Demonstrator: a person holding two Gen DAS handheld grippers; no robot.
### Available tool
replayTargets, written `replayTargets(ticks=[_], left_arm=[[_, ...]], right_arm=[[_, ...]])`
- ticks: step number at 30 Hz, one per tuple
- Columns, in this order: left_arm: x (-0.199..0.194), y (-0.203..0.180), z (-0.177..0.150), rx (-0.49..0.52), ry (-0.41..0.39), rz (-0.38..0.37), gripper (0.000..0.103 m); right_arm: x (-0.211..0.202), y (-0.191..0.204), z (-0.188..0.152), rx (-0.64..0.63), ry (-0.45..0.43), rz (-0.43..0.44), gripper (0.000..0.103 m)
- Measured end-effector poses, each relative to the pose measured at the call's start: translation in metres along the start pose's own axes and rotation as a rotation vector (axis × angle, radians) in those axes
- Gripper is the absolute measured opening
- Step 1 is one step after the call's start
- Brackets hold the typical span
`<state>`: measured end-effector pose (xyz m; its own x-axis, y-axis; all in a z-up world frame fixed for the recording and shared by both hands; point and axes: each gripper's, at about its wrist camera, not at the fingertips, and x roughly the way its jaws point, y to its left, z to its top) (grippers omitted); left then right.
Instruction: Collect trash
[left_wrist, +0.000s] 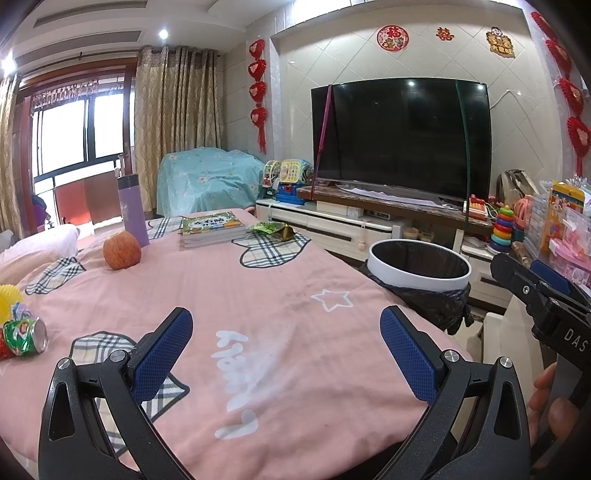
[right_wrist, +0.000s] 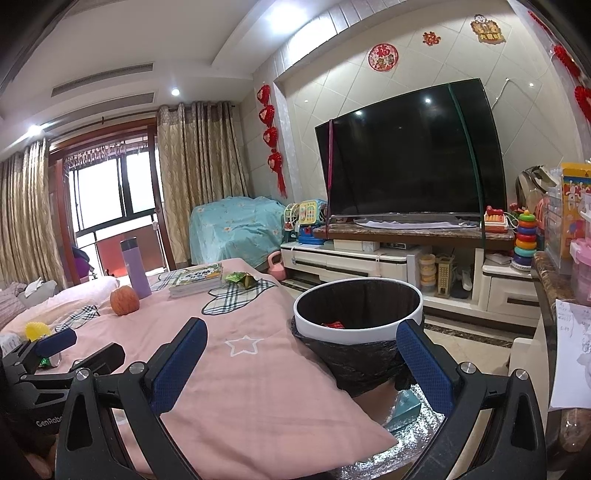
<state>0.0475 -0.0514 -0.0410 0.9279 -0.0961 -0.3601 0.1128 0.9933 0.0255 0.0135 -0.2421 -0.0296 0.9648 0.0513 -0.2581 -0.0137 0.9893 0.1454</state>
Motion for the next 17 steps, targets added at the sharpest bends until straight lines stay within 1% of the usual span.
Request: replayTargets(ticks=[17], left_arm=[[0.009, 0.0078, -0.0024, -0.02, 0.019, -0.019, 0.103]], right_arm=[[0.01, -0.0002, -0.0034, 0.015, 0.025, 0.01, 0.103]])
